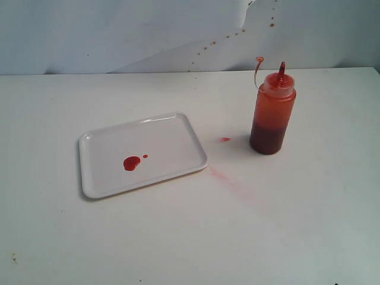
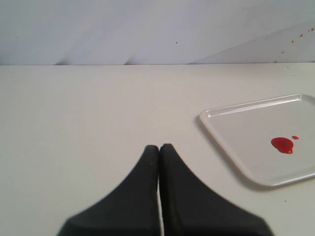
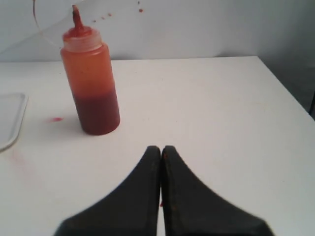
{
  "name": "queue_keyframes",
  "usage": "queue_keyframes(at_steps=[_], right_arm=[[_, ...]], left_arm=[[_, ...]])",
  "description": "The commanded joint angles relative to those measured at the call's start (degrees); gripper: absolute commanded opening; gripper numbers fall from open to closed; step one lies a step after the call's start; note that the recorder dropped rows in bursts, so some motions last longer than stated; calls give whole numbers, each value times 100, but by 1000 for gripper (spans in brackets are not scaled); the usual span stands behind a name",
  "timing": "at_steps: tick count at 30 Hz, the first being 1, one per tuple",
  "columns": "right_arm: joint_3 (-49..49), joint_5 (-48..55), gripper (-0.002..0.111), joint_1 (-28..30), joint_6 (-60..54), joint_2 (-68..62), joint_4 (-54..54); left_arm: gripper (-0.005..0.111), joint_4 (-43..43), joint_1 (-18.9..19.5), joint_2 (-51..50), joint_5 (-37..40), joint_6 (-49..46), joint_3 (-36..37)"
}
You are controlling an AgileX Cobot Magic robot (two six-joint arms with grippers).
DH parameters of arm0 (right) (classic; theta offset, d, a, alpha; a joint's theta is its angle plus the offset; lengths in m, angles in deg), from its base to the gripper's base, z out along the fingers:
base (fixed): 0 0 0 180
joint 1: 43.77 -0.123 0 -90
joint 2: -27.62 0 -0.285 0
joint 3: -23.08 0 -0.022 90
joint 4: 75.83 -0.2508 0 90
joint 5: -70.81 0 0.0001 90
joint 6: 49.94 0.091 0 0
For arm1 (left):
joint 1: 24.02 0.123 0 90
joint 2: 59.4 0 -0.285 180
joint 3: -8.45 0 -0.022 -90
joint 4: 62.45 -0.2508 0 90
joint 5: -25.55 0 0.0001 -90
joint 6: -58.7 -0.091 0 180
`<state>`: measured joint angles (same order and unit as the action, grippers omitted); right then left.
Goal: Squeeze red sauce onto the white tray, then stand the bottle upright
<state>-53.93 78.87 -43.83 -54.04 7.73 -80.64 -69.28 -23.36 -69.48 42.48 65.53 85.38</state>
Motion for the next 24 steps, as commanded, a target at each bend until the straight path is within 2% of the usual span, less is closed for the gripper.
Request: queue_keyframes(at_steps=[1, 11, 24], right_arm=[[-21, 556, 0, -147, -61, 246, 249], [-21, 973, 0, -141, -61, 1189, 288], [-21, 973, 0, -116, -61, 1210, 265]], left_arm=[[0, 8, -22, 17, -55, 1, 28], [0, 8, -22, 17, -55, 12, 28], [0, 8, -22, 17, -55, 0, 28]])
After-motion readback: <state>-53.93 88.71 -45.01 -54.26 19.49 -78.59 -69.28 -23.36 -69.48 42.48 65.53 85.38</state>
